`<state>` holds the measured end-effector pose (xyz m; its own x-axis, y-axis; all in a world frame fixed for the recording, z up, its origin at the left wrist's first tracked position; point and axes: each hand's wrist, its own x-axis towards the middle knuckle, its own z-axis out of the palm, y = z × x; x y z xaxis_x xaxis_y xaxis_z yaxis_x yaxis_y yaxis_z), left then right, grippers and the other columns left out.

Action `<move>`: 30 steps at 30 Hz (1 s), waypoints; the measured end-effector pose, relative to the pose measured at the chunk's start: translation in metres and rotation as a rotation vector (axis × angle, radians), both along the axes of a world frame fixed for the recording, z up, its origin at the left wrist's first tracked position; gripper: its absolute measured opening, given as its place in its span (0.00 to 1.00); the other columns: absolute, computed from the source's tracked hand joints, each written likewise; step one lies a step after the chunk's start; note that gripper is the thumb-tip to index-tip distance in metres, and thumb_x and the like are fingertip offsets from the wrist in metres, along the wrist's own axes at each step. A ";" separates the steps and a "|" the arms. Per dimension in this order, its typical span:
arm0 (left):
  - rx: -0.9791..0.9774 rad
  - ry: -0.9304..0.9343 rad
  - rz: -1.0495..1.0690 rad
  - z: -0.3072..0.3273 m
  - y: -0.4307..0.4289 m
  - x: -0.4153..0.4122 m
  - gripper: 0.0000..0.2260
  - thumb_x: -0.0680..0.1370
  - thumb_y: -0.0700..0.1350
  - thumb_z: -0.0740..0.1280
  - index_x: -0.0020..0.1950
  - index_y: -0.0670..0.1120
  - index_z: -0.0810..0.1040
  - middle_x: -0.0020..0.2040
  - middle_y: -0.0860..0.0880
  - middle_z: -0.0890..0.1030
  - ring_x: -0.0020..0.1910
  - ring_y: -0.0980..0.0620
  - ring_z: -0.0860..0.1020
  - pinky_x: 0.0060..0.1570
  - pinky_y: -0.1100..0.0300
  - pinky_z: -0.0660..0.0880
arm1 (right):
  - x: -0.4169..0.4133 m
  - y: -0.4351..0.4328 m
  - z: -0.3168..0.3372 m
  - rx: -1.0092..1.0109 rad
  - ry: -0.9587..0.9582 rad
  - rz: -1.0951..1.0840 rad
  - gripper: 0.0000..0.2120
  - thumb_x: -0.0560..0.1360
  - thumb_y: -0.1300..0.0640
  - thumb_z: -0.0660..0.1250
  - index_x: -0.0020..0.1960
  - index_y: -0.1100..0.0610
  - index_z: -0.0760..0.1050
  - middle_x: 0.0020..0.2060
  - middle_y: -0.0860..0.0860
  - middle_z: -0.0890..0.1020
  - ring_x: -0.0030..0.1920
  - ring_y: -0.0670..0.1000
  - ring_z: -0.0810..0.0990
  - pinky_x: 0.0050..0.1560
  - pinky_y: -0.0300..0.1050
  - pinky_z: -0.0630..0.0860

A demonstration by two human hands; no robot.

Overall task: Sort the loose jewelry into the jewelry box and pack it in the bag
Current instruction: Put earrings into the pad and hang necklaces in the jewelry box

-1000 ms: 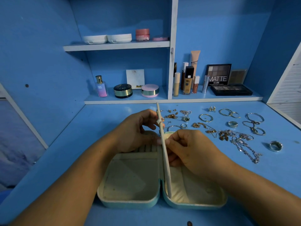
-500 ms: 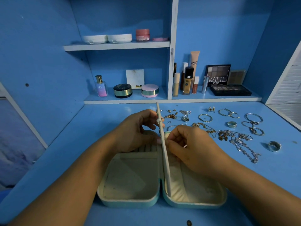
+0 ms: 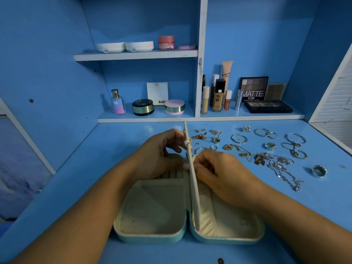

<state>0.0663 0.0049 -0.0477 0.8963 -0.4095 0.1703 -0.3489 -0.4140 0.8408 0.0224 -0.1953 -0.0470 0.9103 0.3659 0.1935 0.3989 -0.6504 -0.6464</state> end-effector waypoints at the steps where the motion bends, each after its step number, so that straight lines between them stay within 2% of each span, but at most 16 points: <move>1: 0.012 0.003 0.001 0.000 0.000 0.000 0.20 0.65 0.49 0.78 0.55 0.54 0.78 0.52 0.54 0.82 0.54 0.49 0.79 0.46 0.51 0.79 | 0.000 -0.001 0.002 -0.012 0.000 0.017 0.07 0.78 0.49 0.63 0.42 0.48 0.74 0.31 0.45 0.77 0.30 0.42 0.73 0.32 0.34 0.67; 3: 0.033 -0.004 0.001 0.001 0.001 0.000 0.18 0.69 0.42 0.78 0.55 0.54 0.77 0.53 0.55 0.82 0.52 0.53 0.79 0.40 0.65 0.74 | 0.000 -0.004 0.006 -0.022 0.019 0.055 0.05 0.78 0.50 0.64 0.44 0.48 0.75 0.33 0.44 0.79 0.33 0.41 0.75 0.33 0.34 0.70; 4: 0.037 -0.011 0.002 0.001 0.001 0.000 0.18 0.70 0.41 0.77 0.55 0.54 0.77 0.53 0.55 0.82 0.51 0.55 0.79 0.38 0.69 0.72 | 0.000 -0.005 0.007 -0.024 0.022 0.074 0.03 0.77 0.51 0.64 0.45 0.47 0.75 0.33 0.43 0.79 0.34 0.40 0.75 0.34 0.33 0.70; 8: 0.011 0.008 0.004 0.001 0.000 -0.002 0.18 0.70 0.38 0.77 0.56 0.51 0.77 0.51 0.54 0.82 0.43 0.61 0.77 0.38 0.67 0.74 | 0.001 -0.004 0.005 -0.047 -0.053 0.081 0.05 0.77 0.53 0.65 0.42 0.49 0.73 0.28 0.42 0.74 0.30 0.40 0.72 0.32 0.33 0.66; 10: 0.012 0.012 0.007 0.001 0.000 -0.002 0.18 0.70 0.38 0.77 0.57 0.50 0.77 0.51 0.53 0.82 0.45 0.59 0.78 0.42 0.63 0.77 | 0.001 -0.003 0.004 -0.041 -0.071 0.075 0.06 0.77 0.53 0.65 0.41 0.48 0.72 0.27 0.42 0.73 0.30 0.40 0.71 0.32 0.33 0.66; 13: 0.019 0.002 -0.001 0.002 -0.001 -0.002 0.18 0.70 0.38 0.76 0.56 0.51 0.77 0.51 0.54 0.82 0.50 0.56 0.78 0.41 0.67 0.75 | 0.000 -0.004 0.008 -0.051 -0.059 0.097 0.07 0.77 0.53 0.66 0.41 0.46 0.72 0.30 0.42 0.75 0.32 0.39 0.73 0.33 0.32 0.68; 16: 0.047 0.000 0.013 0.002 -0.002 -0.003 0.21 0.70 0.37 0.76 0.56 0.56 0.77 0.49 0.62 0.81 0.54 0.57 0.77 0.45 0.66 0.76 | 0.004 -0.012 0.012 -0.031 0.008 0.090 0.05 0.74 0.56 0.69 0.46 0.48 0.75 0.37 0.44 0.81 0.38 0.41 0.79 0.39 0.35 0.76; 17: 0.049 0.011 0.014 0.002 -0.003 -0.004 0.22 0.70 0.37 0.76 0.56 0.57 0.77 0.49 0.63 0.81 0.54 0.59 0.76 0.47 0.66 0.76 | 0.005 -0.015 0.015 0.055 0.050 0.068 0.04 0.74 0.58 0.69 0.48 0.50 0.76 0.39 0.46 0.82 0.38 0.43 0.81 0.41 0.38 0.78; 19: 0.075 0.019 0.004 0.004 -0.005 -0.006 0.22 0.70 0.40 0.77 0.57 0.59 0.77 0.51 0.64 0.81 0.54 0.61 0.75 0.50 0.68 0.75 | 0.007 -0.022 0.024 0.409 0.209 0.009 0.03 0.78 0.61 0.63 0.49 0.56 0.74 0.39 0.50 0.83 0.36 0.48 0.81 0.37 0.41 0.78; 21: 0.120 0.016 0.000 0.006 -0.006 -0.009 0.23 0.69 0.45 0.78 0.60 0.60 0.77 0.53 0.64 0.81 0.56 0.63 0.75 0.54 0.69 0.73 | 0.007 -0.029 0.034 0.760 0.400 -0.063 0.08 0.81 0.59 0.56 0.52 0.58 0.74 0.35 0.54 0.81 0.31 0.48 0.78 0.30 0.38 0.75; 22: 0.136 0.013 0.003 0.007 -0.007 -0.010 0.23 0.69 0.47 0.77 0.61 0.60 0.76 0.53 0.63 0.81 0.56 0.64 0.76 0.57 0.67 0.72 | 0.008 -0.034 0.037 0.833 0.448 -0.089 0.10 0.81 0.56 0.56 0.54 0.58 0.74 0.35 0.55 0.80 0.31 0.48 0.78 0.29 0.37 0.74; 24: 0.170 0.004 0.006 0.008 -0.007 -0.013 0.23 0.69 0.49 0.77 0.62 0.59 0.77 0.54 0.62 0.81 0.57 0.65 0.76 0.60 0.61 0.73 | 0.011 -0.040 0.039 0.758 0.476 -0.096 0.12 0.80 0.52 0.58 0.56 0.56 0.77 0.39 0.56 0.82 0.35 0.49 0.80 0.32 0.37 0.76; 26: 0.212 -0.022 0.005 0.007 -0.008 -0.015 0.22 0.69 0.52 0.77 0.63 0.57 0.78 0.55 0.62 0.81 0.57 0.65 0.77 0.62 0.57 0.75 | 0.018 -0.044 0.033 0.559 0.404 -0.080 0.09 0.79 0.55 0.61 0.54 0.55 0.79 0.44 0.54 0.84 0.41 0.52 0.82 0.43 0.43 0.79; 28: 0.262 -0.088 0.021 0.005 -0.009 -0.016 0.21 0.69 0.54 0.76 0.62 0.57 0.79 0.54 0.62 0.81 0.56 0.65 0.78 0.62 0.57 0.75 | 0.024 -0.049 0.026 0.353 0.302 -0.107 0.07 0.78 0.59 0.65 0.51 0.53 0.81 0.44 0.52 0.85 0.44 0.56 0.82 0.51 0.48 0.78; 30: 0.292 -0.152 0.044 0.004 -0.008 -0.016 0.20 0.69 0.56 0.77 0.60 0.58 0.80 0.53 0.61 0.81 0.55 0.66 0.77 0.60 0.60 0.74 | 0.027 -0.052 0.023 0.146 0.211 -0.115 0.06 0.76 0.58 0.67 0.49 0.49 0.81 0.40 0.51 0.83 0.40 0.55 0.79 0.47 0.46 0.78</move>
<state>0.0504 -0.0032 -0.0437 0.8874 -0.4223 0.1848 -0.4380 -0.6476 0.6235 0.0498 -0.2475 -0.0242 0.9700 0.2403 0.0381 0.1744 -0.5773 -0.7977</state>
